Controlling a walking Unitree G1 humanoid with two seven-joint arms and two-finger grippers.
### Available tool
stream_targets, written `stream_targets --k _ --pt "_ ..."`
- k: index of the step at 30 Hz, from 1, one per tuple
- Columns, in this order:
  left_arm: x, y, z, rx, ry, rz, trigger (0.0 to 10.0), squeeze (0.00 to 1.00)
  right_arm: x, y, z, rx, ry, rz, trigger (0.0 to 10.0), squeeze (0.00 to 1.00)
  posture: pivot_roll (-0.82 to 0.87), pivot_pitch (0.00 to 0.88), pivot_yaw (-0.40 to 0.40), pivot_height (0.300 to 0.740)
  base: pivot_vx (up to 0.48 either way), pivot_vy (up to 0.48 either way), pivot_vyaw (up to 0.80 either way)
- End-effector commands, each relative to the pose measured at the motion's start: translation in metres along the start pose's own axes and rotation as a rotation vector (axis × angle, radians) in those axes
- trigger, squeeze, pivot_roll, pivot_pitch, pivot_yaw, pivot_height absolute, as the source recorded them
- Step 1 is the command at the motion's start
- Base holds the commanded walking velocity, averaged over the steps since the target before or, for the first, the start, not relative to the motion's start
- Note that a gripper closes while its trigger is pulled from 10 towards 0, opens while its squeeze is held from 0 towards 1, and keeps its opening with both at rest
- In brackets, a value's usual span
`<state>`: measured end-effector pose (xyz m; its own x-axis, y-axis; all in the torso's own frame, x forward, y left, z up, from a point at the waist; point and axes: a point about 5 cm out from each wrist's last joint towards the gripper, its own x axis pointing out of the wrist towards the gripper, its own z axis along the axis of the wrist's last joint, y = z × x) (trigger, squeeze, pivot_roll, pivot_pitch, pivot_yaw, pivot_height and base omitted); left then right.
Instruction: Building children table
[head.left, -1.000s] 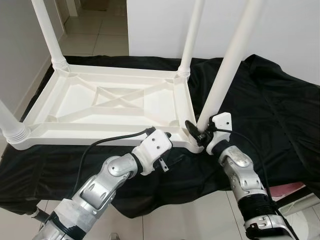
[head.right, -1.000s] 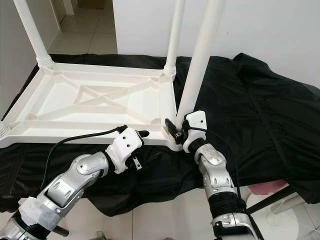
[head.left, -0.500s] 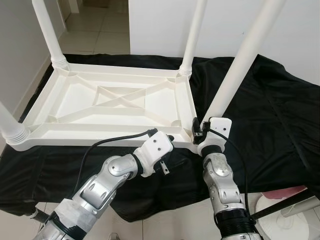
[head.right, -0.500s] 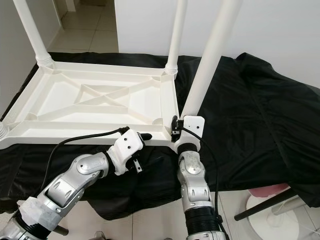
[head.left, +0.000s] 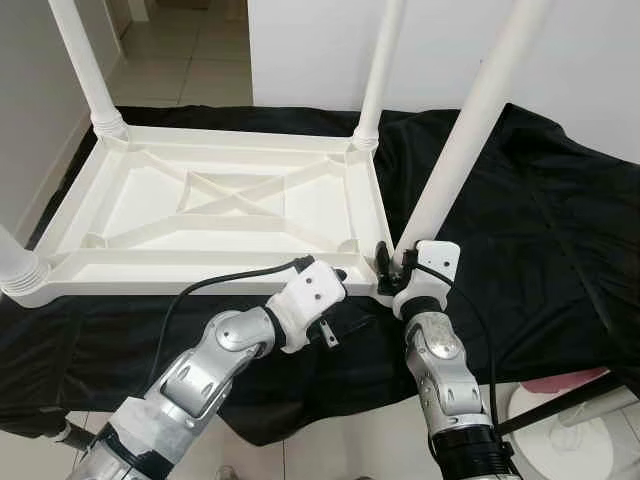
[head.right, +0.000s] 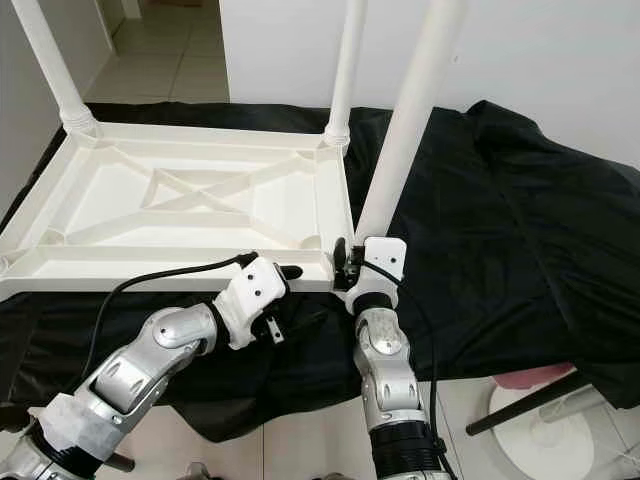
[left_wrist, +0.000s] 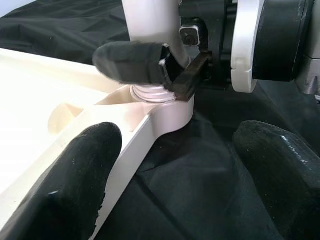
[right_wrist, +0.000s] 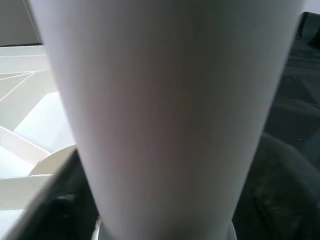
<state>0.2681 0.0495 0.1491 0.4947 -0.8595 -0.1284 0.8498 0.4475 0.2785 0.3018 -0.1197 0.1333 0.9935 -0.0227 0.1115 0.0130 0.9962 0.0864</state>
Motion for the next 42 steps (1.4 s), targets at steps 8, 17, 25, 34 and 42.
stream_targets --k 8,17,25,34,42 --pt "-0.001 -0.002 0.001 0.007 0.003 -0.032 10.0 0.00 -0.001 -0.011 0.001 -0.008 0.002 0.058 10.0 0.66 -0.01 0.082 -0.068 0.740 0.000 0.000 0.00" --pt "0.000 0.000 0.001 0.010 0.004 -0.031 10.0 0.00 0.005 -0.023 0.006 -0.041 -0.024 0.268 10.0 0.00 -0.01 0.079 -0.065 0.740 0.000 0.000 0.00" --pt "-0.001 -0.001 0.001 0.011 0.004 -0.031 10.0 0.00 0.010 -0.026 0.010 -0.080 -0.037 0.417 10.0 0.00 0.00 0.079 -0.063 0.740 0.000 0.000 0.00" --pt "-0.001 0.002 0.002 0.017 0.003 -0.024 10.0 0.00 0.018 -0.027 0.007 -0.141 -0.010 0.589 0.0 0.00 0.01 0.075 -0.065 0.740 0.000 0.000 0.00" --pt "-0.001 0.001 0.002 0.014 0.003 -0.022 10.0 0.00 0.019 -0.032 0.003 -0.131 0.005 0.599 1.6 0.00 0.01 0.077 -0.068 0.740 0.000 0.000 0.00"
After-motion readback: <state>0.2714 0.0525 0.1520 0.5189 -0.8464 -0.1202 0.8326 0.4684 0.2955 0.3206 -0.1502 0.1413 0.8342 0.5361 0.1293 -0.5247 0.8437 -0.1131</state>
